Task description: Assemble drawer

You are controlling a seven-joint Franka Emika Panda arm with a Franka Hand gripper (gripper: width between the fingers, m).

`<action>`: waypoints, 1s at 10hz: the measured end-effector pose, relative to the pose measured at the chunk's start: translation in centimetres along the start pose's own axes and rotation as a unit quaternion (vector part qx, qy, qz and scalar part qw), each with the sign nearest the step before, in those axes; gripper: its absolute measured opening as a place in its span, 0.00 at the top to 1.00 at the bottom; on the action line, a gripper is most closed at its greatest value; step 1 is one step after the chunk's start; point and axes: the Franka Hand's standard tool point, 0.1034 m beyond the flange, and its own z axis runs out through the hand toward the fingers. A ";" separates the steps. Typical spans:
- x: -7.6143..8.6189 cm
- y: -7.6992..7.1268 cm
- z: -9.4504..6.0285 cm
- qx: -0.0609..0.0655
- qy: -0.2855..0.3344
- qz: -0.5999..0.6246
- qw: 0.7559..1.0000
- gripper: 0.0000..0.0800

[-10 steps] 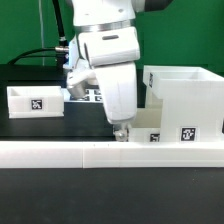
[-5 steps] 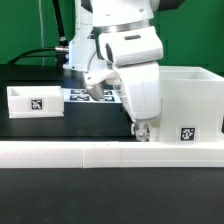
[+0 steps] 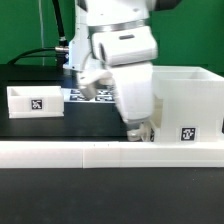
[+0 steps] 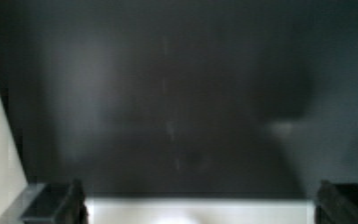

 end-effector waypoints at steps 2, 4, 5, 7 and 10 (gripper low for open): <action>-2.5 0.2 -1.4 -0.011 -0.006 0.009 1.000 0.19; -4.9 -1.8 -2.8 -0.017 -0.013 0.042 0.999 0.19; -5.5 -3.1 -3.4 -0.019 -0.017 0.053 0.998 0.19; -6.3 -5.4 -5.1 -0.036 -0.030 0.071 0.996 0.19; -6.9 -7.4 -6.4 -0.040 -0.038 0.094 0.994 0.19</action>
Offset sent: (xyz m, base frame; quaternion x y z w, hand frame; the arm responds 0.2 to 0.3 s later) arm -0.0491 -0.0323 0.0191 0.0075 0.0313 0.1247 0.9917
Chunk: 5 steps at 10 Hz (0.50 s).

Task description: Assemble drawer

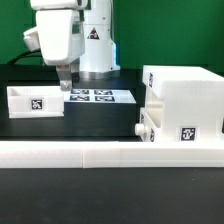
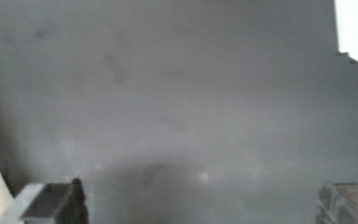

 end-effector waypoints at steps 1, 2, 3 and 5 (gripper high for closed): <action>0.0 0.0 0.2 0.001 0.000 0.008 1.000 0.19; 0.0 0.0 0.2 0.001 0.001 0.028 1.000 0.19; 0.0 0.0 0.2 0.001 0.001 0.072 0.997 0.19; 0.1 0.0 0.2 0.002 0.001 0.140 0.990 0.19</action>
Offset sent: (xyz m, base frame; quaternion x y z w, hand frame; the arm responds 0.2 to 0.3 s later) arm 0.0000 0.0000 0.0000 0.0000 0.0000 0.1938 0.9810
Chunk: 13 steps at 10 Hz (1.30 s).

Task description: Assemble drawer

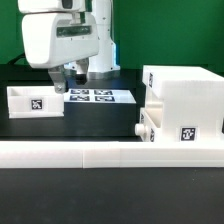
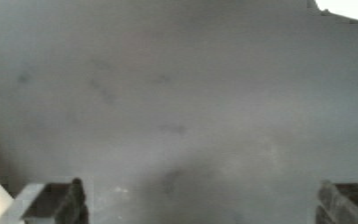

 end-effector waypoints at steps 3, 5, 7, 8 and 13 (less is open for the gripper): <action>-1.4 -1.2 -0.3 -0.015 0.003 0.135 0.991 0.19; -3.3 -2.2 -0.5 -0.018 0.005 0.205 0.979 0.19; -5.0 -3.3 -0.2 -0.012 0.007 0.278 0.961 0.19; -4.7 -3.1 -0.2 -0.012 0.009 0.317 0.948 0.19; -5.5 -4.2 0.2 -0.006 0.006 0.421 0.907 0.19</action>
Offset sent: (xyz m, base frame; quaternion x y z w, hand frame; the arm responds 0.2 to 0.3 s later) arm -0.0391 -0.0224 0.0045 -0.0326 0.0073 0.2480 0.9682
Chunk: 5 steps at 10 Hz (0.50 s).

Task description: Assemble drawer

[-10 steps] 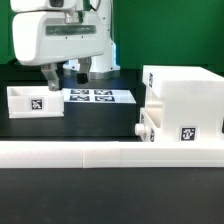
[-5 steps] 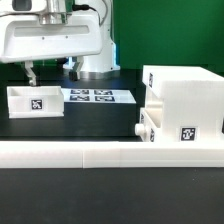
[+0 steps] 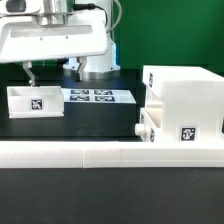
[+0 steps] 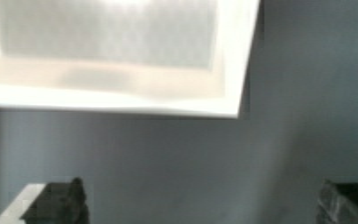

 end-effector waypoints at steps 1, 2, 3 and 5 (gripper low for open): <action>-0.9 -0.2 0.1 -0.008 0.005 0.001 1.000 0.19; -1.9 -0.4 0.5 -0.016 0.009 0.001 1.000 0.19; -2.8 -0.7 0.8 -0.020 0.010 0.001 1.000 0.19; -4.6 -0.6 1.6 -0.024 0.008 0.004 1.000 0.19</action>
Offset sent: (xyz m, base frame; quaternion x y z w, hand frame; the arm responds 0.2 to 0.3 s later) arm -0.0326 -0.0033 -0.0143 -0.0124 0.0150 0.0189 0.9996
